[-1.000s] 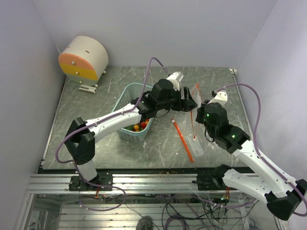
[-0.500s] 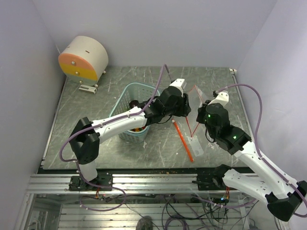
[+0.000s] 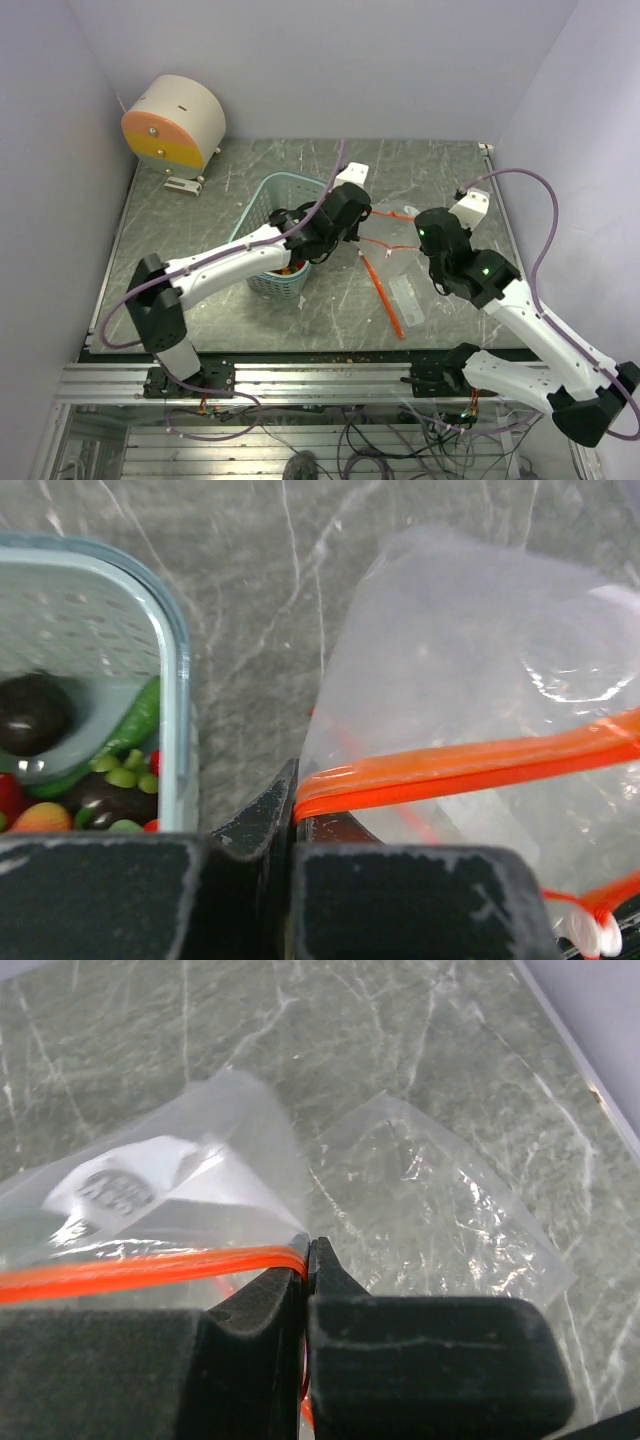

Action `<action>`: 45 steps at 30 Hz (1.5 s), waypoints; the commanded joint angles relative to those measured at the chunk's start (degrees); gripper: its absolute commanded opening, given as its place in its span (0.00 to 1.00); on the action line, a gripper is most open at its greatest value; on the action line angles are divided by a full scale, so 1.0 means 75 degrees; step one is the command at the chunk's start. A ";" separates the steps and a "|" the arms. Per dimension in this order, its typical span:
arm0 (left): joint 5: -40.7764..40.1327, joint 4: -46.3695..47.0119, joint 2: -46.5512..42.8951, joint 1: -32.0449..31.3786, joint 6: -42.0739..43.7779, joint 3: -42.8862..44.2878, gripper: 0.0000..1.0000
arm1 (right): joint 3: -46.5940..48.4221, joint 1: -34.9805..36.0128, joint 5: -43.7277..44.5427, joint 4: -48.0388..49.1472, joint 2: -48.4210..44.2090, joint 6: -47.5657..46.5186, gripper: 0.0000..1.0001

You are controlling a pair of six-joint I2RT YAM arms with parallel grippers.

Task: Place the food in the zip-top bag and seal the zipper
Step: Open the zipper of the food storage bag.

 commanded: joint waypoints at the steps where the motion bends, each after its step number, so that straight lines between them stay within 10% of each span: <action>1: -0.1821 -0.1064 -0.1175 -0.0025 0.0574 -0.0019 0.07 | 0.0737 0.0035 0.2056 -0.2522 0.0371 0.1721 0.00; 11: -0.0889 -0.0262 -0.1480 -0.0023 0.0528 -0.0489 0.07 | 0.0501 0.0050 -0.1326 0.0956 0.0176 -0.0477 0.00; 18: -0.0265 0.0464 -0.1786 -0.0029 0.0412 -0.0863 0.07 | -0.0127 0.0046 -0.2940 0.2569 0.0151 -0.0968 0.56; 30: 0.0505 0.0756 -0.1767 -0.0028 0.0168 -0.0835 0.07 | -0.0091 0.0149 -0.3323 0.3199 0.0995 -0.0840 0.61; 36: 0.0721 0.0638 -0.1952 -0.0025 0.0151 -0.0853 0.07 | -0.0019 0.0357 -0.1926 0.2968 0.1632 -0.0481 0.60; 45: -0.0442 -0.0444 -0.2336 -0.0026 0.0491 -0.0858 0.07 | 0.0769 0.0398 0.1928 -0.1549 0.2083 0.1706 0.56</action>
